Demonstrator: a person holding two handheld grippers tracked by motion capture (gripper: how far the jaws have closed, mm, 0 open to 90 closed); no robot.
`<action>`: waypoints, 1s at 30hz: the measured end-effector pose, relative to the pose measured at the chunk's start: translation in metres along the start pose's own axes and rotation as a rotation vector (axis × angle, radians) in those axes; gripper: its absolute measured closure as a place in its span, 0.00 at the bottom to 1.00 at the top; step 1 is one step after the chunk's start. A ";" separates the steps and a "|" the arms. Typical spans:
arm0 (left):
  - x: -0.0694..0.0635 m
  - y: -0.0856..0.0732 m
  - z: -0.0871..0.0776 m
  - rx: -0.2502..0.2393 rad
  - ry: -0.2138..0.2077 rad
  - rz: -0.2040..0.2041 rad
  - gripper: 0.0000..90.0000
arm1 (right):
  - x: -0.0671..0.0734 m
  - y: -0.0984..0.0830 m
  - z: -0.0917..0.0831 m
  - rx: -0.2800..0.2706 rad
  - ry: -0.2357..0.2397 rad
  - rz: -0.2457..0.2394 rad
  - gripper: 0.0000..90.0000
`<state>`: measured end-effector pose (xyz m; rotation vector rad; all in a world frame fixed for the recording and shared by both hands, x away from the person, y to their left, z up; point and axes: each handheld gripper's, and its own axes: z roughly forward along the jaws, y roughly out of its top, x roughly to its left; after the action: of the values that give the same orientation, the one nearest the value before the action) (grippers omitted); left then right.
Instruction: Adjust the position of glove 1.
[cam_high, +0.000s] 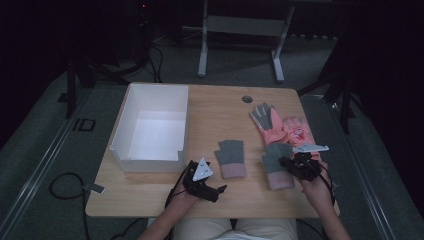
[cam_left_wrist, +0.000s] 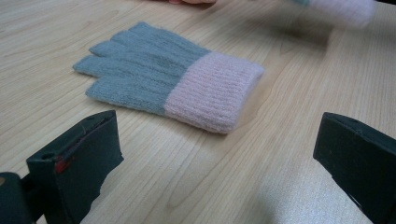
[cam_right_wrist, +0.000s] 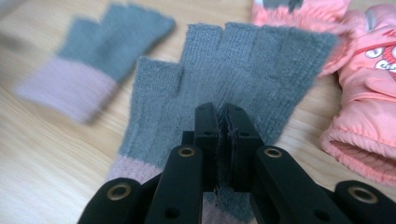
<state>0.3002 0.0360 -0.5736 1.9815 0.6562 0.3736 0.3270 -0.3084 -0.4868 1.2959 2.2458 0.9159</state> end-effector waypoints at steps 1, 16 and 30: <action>0.000 0.000 0.000 0.003 0.002 0.004 0.01 | 0.003 0.001 -0.005 -0.014 -0.003 0.017 0.95; 0.000 0.000 0.000 -0.002 0.006 -0.002 0.01 | 0.009 -0.022 0.017 -0.014 -0.106 0.233 0.94; 0.001 0.000 0.000 0.004 -0.007 0.000 0.01 | 0.001 -0.037 0.050 0.041 -0.138 0.252 0.89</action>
<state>0.3009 0.0361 -0.5738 1.9859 0.6532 0.3654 0.3348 -0.3039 -0.5481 1.6359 2.0383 0.8389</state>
